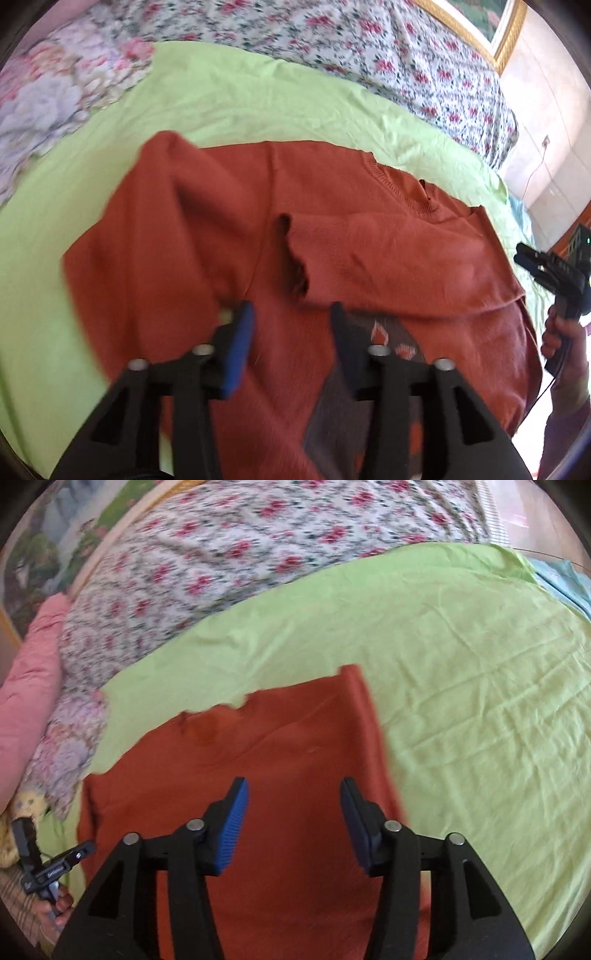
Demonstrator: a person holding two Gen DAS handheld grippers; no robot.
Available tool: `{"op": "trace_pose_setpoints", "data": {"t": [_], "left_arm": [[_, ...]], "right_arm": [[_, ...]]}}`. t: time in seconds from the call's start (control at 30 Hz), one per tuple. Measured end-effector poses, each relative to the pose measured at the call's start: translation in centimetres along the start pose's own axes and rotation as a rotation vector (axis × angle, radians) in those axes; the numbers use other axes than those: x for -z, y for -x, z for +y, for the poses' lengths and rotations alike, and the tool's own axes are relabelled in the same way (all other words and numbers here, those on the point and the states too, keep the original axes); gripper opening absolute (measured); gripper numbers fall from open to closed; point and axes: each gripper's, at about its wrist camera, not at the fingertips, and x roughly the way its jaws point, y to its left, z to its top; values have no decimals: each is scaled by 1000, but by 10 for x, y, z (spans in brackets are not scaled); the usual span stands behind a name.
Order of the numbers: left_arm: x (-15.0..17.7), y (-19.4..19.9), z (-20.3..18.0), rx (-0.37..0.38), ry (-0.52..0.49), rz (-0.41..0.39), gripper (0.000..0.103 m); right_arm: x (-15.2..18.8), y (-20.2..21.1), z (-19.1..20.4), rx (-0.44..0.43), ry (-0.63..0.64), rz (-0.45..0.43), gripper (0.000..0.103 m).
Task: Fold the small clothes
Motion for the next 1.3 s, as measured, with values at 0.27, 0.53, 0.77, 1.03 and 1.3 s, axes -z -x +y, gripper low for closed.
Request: {"op": "trace_pose_setpoints", "data": {"t": [0.27,0.53,0.77,1.03,1.3], "left_arm": [[33,55,27,2,59,-34,59],[60,50,49,-32,105,41,68],[68,32,44,6,96,78,44],[55,61,26,28,37,-10,7],[-5,89,-56,241,-65,-143,7]], "right_arm": [[58,12,48,-120,36,91,58],[96,12,74,-164,40,147,58],[109,9,90,-166,66,181,58],[108,12,88,-175,54,165,58],[99,24,75,-193,22,112,58]]}}
